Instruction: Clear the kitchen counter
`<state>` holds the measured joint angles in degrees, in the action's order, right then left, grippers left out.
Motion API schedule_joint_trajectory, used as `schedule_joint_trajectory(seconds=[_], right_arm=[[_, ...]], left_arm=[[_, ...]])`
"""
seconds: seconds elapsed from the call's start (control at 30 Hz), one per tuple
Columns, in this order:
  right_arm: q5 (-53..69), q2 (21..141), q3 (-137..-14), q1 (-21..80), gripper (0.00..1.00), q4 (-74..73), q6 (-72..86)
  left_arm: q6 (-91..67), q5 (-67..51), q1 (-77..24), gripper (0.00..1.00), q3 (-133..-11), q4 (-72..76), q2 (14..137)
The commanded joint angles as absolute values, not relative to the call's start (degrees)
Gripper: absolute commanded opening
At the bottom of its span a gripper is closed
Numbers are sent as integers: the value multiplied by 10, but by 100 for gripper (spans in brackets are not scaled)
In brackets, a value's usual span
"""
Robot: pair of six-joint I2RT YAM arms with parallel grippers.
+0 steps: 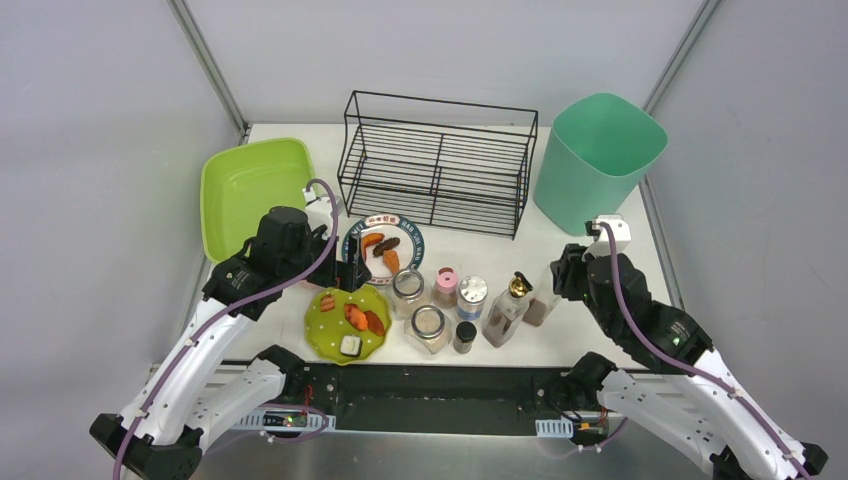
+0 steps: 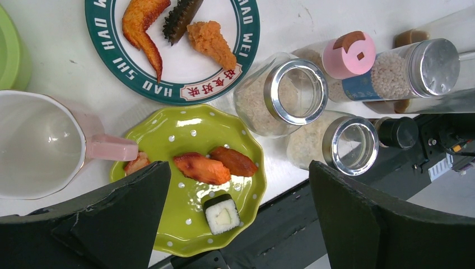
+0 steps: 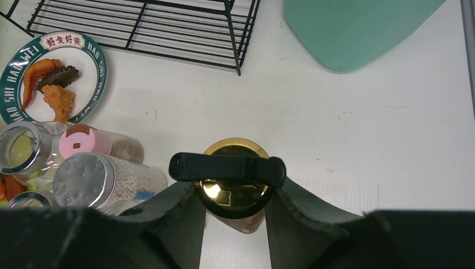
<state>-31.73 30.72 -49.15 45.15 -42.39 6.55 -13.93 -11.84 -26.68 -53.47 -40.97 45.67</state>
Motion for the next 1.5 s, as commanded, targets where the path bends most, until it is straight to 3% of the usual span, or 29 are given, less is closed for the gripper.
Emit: schedule_joint_trajectory(seconds=[0.0,0.2,0.67,1.03,1.47], right_arm=[[-328,303,-492,454,22,-389,60],[-345,302,-510,454,0,-378,42],[-373,378,-655,454,0,-415,8],[-380,551,-917,454,0,-518,-16],[-387,710,-1094,453,0,-392,-140]], left_arm=[[-134,-121,-270,100,-532,-398,453],[-135,-120,-270,100,-531,-398,453],[-139,-111,-270,100,-524,-398,448],[-141,-83,-270,100,-520,-398,438],[-148,-48,-270,100,-514,-398,435]])
